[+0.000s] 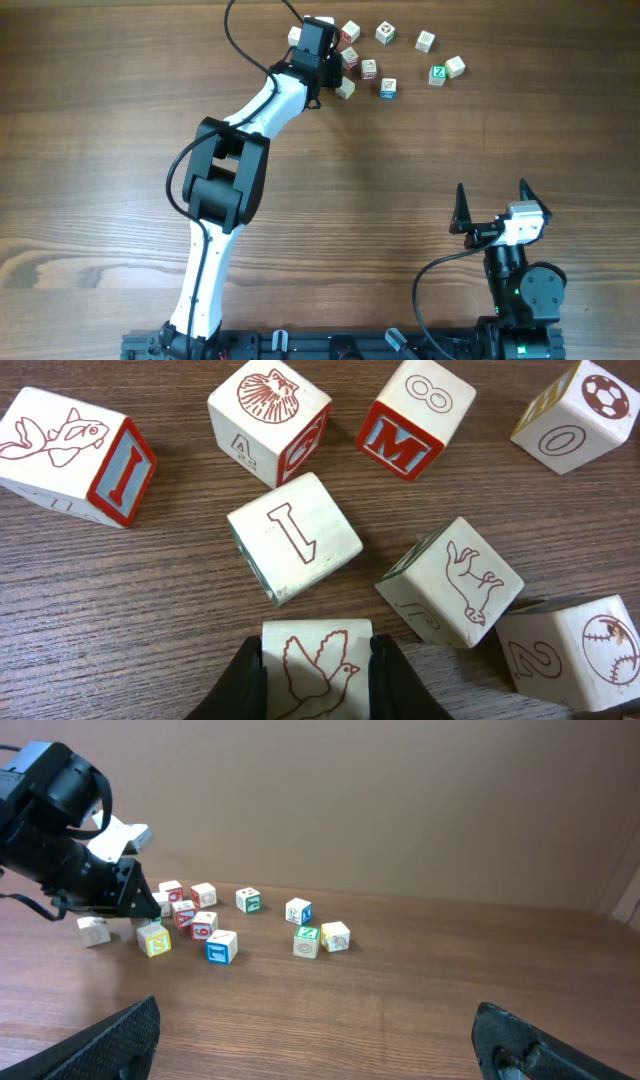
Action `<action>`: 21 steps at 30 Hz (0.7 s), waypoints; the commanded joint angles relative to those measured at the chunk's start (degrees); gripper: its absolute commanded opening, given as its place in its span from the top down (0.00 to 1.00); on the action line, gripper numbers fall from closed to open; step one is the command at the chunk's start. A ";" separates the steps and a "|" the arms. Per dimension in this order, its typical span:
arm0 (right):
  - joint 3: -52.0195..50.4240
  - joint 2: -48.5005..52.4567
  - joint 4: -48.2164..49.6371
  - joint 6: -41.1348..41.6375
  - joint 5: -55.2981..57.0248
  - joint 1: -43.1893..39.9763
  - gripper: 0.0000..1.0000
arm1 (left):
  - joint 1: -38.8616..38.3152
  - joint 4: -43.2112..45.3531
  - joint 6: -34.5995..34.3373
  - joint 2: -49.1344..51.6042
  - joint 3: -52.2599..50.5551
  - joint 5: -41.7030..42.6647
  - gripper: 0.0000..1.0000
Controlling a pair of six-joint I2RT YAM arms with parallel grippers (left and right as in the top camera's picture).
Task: Form a horizontal line
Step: 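Reach the left gripper into the block cluster and grasp the dove block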
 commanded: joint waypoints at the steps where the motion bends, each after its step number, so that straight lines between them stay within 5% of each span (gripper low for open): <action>1: -0.07 -0.24 0.09 -0.46 -0.74 0.20 0.00 | 0.37 -1.03 -0.20 2.45 1.38 -0.59 0.86; 10: -0.07 -0.24 0.11 -0.46 -0.74 0.20 0.00 | 0.42 -23.71 -0.46 -6.73 16.98 -0.57 0.73; 17: -0.07 -0.24 0.11 -0.48 -0.74 0.20 0.00 | 0.42 -53.37 -11.65 -14.49 16.96 -0.50 0.83; 21: -0.07 -0.24 0.09 -0.48 -0.74 0.20 0.00 | -0.50 -60.28 -15.67 -14.49 14.47 0.35 0.90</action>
